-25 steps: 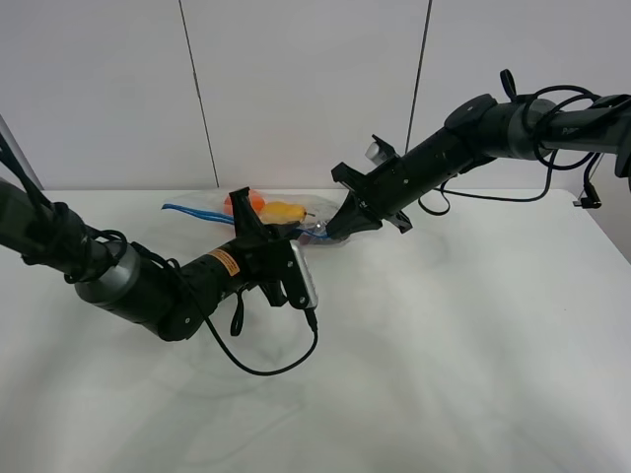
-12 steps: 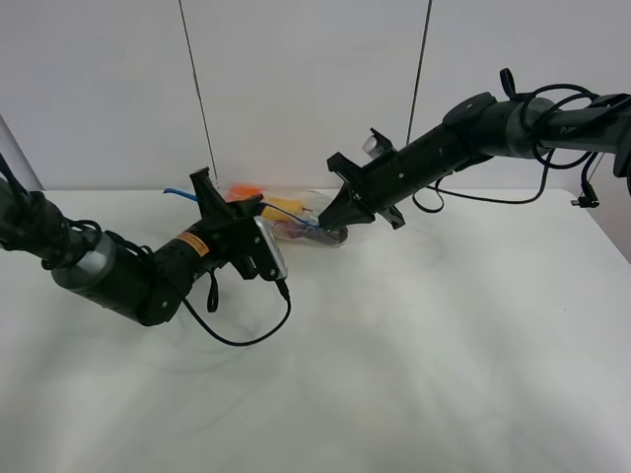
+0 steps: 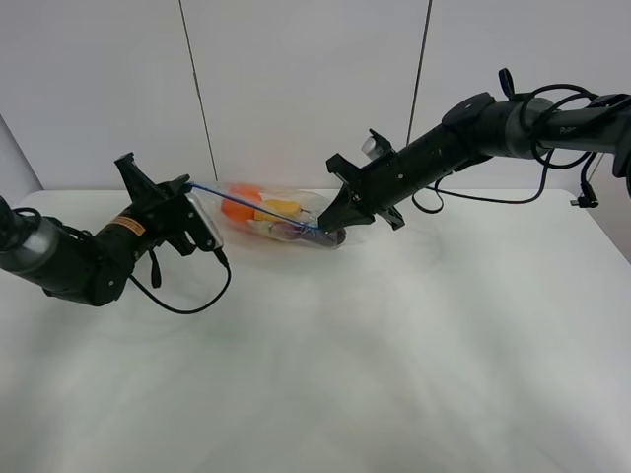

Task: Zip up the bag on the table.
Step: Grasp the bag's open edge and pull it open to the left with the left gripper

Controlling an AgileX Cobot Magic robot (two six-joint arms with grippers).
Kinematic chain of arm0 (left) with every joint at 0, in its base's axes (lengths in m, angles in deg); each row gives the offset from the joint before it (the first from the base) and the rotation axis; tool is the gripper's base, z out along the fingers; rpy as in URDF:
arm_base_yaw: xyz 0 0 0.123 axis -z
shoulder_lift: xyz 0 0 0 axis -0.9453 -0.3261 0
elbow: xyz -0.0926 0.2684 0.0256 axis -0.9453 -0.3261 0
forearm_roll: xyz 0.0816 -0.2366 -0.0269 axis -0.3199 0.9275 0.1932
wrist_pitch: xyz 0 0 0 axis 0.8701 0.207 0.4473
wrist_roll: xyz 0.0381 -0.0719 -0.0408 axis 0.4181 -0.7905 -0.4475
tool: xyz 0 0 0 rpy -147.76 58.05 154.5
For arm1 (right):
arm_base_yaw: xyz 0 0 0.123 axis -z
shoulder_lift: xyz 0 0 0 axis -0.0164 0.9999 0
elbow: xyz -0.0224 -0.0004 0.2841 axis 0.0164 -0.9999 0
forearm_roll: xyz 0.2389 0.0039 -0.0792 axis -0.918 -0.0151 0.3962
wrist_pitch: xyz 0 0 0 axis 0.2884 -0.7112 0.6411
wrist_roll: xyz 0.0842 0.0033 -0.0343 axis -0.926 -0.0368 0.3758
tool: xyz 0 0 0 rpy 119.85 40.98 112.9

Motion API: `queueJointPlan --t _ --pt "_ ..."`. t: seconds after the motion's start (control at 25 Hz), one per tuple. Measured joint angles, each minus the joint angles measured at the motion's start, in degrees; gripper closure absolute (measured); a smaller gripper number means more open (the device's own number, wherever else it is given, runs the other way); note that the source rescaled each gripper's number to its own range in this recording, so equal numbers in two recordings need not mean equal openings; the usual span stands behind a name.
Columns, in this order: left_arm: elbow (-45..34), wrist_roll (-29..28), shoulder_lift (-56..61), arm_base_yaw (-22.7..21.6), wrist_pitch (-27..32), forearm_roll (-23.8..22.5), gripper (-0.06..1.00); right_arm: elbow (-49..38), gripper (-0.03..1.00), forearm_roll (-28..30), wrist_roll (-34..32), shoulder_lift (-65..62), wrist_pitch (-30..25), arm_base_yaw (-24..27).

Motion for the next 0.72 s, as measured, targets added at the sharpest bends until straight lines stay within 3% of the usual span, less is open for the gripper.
queueJointPlan --t 0.28,0.72 --pt "0.00 -0.05 0.00 -3.94 -0.38 -1.40 0.94 0.00 0.97 0.28 -0.10 0.00 -0.06 0.00" --pt "0.00 -1.73 0.00 -4.05 -0.71 -1.99 0.93 0.00 0.97 0.33 -0.17 0.00 -0.15 0.00"
